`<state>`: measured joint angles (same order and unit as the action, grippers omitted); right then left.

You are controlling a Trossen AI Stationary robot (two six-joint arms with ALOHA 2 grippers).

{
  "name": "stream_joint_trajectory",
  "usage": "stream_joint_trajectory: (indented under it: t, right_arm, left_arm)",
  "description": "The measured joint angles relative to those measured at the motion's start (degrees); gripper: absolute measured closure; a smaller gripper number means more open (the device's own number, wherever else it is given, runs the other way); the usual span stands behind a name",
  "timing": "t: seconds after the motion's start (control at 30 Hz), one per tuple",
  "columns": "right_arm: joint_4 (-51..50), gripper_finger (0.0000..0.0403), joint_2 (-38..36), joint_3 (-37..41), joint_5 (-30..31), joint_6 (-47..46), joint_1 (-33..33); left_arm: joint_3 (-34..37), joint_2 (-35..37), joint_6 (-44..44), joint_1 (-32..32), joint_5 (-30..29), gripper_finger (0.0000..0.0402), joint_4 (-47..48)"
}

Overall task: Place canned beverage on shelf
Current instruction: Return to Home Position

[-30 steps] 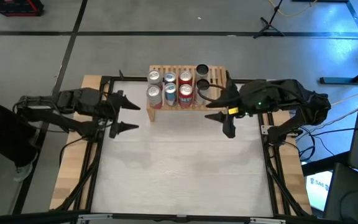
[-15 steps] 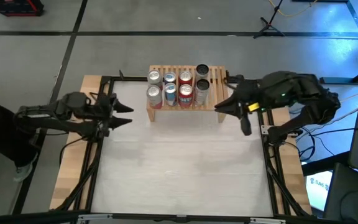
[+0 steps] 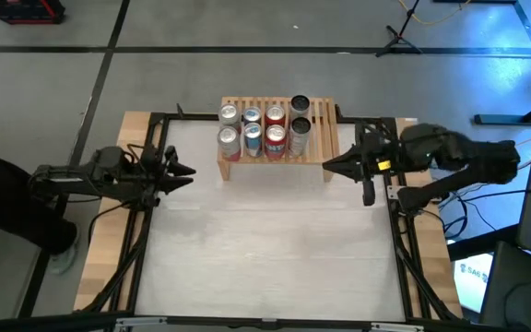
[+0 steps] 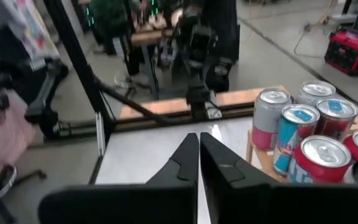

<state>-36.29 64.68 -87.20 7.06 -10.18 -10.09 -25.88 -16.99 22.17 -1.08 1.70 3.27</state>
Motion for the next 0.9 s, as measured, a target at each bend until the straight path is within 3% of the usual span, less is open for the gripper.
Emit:
stream_joint_trajectory:
  t: [0.17,0.4,0.67,0.9]
  right_arm:
    - [13.83,0.04,-9.08,17.48,2.73,-5.14,-0.01]
    - [15.81,0.04,-15.04,30.29,3.97,-7.93,-0.02]
    - [31.16,0.04,-17.12,42.77,-11.1,-4.37,-0.03]
    - [42.9,0.04,-27.65,59.18,-2.44,-1.49,0.1]
  left_arm:
    - [4.23,1.69,2.24,0.02,-1.74,0.0283,-0.93]
    - [4.93,1.66,2.8,-0.02,-4.16,0.0285,0.4]
    - [6.32,1.41,-9.52,0.04,3.32,0.0285,0.26]
    - [13.19,2.12,-13.32,0.04,4.89,0.0285,-9.03]
